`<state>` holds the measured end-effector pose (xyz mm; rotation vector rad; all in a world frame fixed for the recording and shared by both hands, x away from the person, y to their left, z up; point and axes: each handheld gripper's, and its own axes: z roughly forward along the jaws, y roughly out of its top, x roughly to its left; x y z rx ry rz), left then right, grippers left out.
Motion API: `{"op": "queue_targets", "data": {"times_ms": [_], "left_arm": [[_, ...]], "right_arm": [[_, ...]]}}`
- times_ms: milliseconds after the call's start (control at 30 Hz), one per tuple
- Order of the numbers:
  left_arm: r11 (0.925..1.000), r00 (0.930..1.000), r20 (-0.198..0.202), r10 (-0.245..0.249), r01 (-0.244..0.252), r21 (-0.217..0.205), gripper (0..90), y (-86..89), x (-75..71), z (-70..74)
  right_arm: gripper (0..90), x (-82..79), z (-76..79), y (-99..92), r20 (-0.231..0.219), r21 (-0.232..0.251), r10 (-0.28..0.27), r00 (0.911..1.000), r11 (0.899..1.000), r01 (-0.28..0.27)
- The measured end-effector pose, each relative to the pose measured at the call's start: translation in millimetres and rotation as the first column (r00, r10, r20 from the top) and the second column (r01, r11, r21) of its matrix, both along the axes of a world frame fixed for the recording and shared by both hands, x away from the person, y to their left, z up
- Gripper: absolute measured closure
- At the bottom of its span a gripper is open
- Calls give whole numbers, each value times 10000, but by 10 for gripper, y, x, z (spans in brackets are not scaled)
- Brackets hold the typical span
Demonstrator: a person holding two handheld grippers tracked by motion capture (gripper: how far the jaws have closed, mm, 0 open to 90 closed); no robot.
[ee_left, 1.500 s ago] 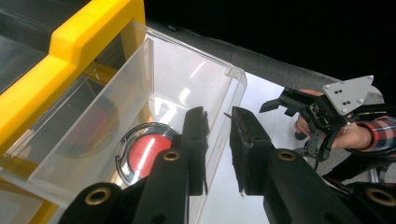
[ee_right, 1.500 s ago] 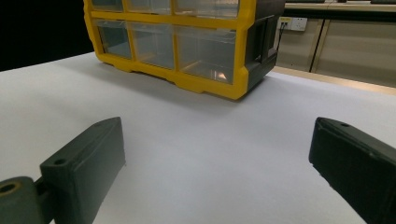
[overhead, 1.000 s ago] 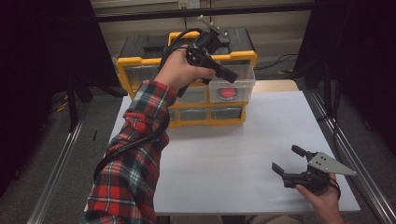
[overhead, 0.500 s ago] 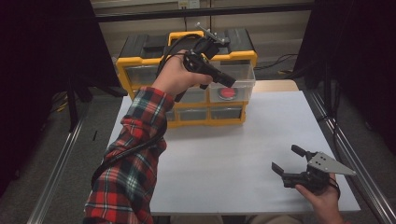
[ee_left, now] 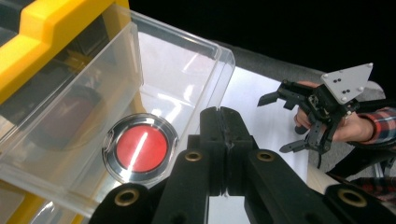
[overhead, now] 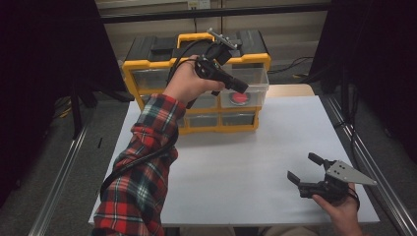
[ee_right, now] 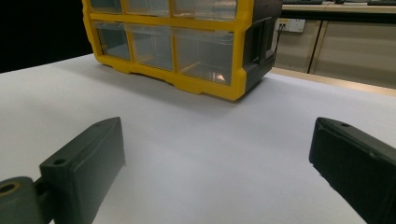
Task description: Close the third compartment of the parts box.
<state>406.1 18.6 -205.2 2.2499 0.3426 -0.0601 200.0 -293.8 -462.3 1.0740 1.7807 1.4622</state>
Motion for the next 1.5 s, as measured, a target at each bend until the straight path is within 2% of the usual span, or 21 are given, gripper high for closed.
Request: {"op": "queue_targets", "data": {"times_ms": [133,267,500,633,933,1500], "left_arm": [[10000,10000,51,42,-43,35,900,-17,0,1],[9999,10000,-22,79,-80,-134,900,-14,7,-12],[9993,9989,277,383,-381,-65,900,-15,22,-7],[9992,9980,490,401,-403,34,900,-25,46,-2],[9983,9978,358,559,-553,-178,900,-19,92,-38],[9969,9951,613,773,-760,-224,900,-26,134,-52]], "right_arm": [[30,4,0,0,63,-59,33,10000,10000,-33],[30,0,-3,3,38,-84,21,10000,10000,-20],[30,-7,1,-7,28,-45,1,10000,10000,0],[30,-6,-1,-6,15,-41,14,10000,10000,-14],[29,-6,-3,-13,50,-90,-41,10000,10000,41],[29,-4,-1,-12,58,-46,-19,10000,10000,20]]}}
